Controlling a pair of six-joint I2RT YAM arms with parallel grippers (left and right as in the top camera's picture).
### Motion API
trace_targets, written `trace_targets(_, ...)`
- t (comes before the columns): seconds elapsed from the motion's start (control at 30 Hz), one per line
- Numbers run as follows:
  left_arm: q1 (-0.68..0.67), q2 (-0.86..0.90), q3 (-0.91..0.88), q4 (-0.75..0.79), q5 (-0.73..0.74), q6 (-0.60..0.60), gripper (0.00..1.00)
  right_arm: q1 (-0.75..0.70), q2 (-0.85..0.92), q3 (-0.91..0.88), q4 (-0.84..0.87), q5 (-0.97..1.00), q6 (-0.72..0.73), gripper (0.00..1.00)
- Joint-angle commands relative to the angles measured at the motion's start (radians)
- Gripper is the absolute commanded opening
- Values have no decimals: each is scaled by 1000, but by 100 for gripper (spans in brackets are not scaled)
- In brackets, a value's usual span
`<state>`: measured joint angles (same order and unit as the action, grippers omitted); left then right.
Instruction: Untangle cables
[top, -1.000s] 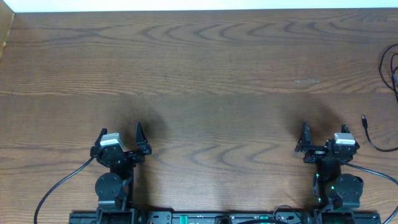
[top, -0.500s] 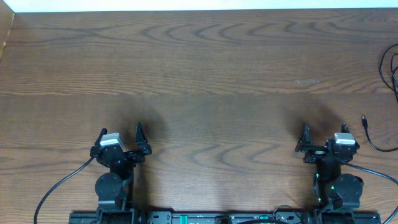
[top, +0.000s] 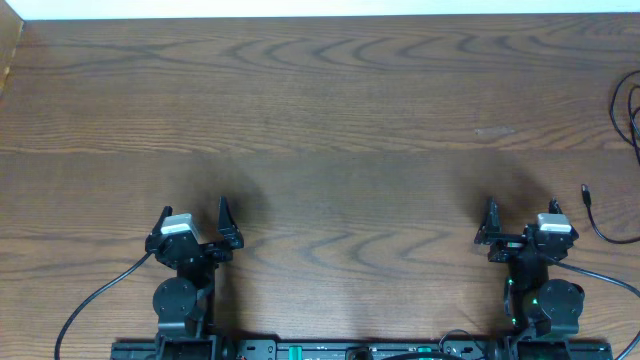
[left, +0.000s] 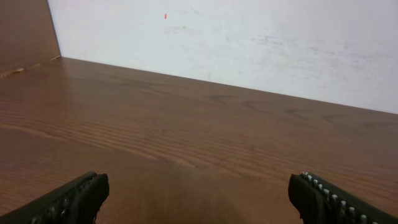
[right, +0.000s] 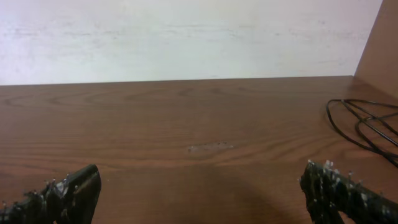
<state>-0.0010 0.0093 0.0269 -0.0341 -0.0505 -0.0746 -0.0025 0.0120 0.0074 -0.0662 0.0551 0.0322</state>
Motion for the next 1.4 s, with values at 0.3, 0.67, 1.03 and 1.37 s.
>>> trace_targets(0.3,5,-4,-23,-35,-2,-2,98,10,-6,-2,-5,-9,-19,99)
trace_targets(0.67,5,-4,-23,-35,-2,-2,97,10,-6,-2,-5,-9,-19,99)
trace_targets(1.03,5,-4,-23,-35,-2,-2,97,10,-6,-2,-5,-9,-19,99)
trace_targets(1.37,5,-4,-23,-35,-2,-2,97,10,-6,-2,-5,-9,-19,99)
